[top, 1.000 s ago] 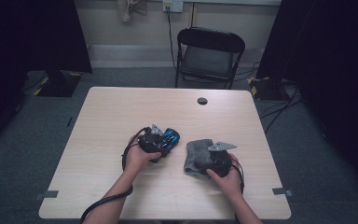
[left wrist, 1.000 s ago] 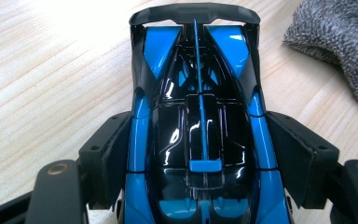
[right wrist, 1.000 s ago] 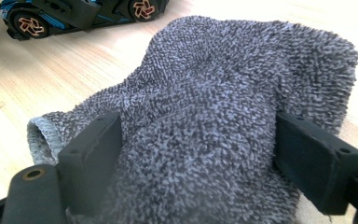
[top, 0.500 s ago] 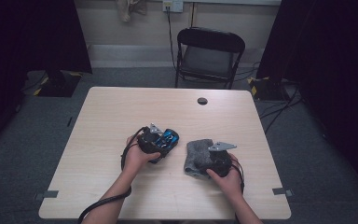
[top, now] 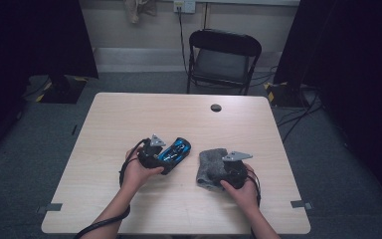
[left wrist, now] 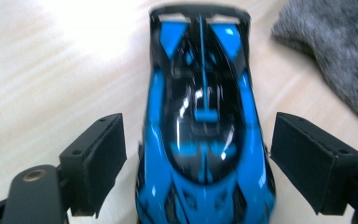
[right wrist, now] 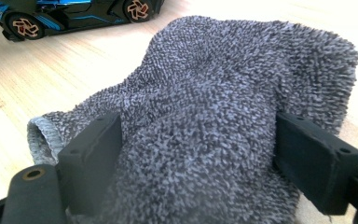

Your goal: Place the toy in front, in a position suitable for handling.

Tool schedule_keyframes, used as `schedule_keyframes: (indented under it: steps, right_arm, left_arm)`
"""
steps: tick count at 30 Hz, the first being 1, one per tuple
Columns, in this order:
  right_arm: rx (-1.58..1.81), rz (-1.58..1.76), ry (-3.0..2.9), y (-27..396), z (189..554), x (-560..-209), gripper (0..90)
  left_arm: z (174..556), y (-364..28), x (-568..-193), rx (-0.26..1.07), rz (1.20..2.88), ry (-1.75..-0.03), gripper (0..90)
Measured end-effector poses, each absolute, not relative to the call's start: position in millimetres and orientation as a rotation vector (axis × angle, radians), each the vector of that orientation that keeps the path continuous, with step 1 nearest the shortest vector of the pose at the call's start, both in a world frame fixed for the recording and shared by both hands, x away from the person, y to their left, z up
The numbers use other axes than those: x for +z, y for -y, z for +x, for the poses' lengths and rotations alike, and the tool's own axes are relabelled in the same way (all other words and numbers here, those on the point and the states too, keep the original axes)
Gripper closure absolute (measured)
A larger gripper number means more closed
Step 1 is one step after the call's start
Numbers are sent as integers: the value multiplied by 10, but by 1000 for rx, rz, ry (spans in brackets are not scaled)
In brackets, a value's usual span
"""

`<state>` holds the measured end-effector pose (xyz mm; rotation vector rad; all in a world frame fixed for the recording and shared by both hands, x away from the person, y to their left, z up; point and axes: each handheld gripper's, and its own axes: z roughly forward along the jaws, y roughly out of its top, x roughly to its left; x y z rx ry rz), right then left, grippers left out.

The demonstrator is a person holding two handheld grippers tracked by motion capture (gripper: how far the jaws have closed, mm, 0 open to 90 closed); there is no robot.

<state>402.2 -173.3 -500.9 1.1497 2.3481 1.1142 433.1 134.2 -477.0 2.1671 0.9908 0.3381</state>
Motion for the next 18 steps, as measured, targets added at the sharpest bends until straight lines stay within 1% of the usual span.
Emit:
schedule_keyframes:
  steps: [1, 5, 9, 18]
  right_arm:
    - [1114, 1150, -2348, 1733, 4022, -5009, 170]
    - [1114, 1149, -2348, 1733, 4022, -5009, 170]
    - [1114, 1150, -2348, 1733, 4022, -5009, 170]
    - [1114, 1149, -2349, 1733, 4023, -5009, 170]
  left_arm:
    - [4304, -1372, -4783, 355, 2183, -980, 176]
    - [4210, -1434, -4842, 321, 2184, -985, 175]
    - [4166, -1487, -4904, 332, 2192, -986, 173]
    - [4145, -1494, -4959, 350, 2197, -966, 153]
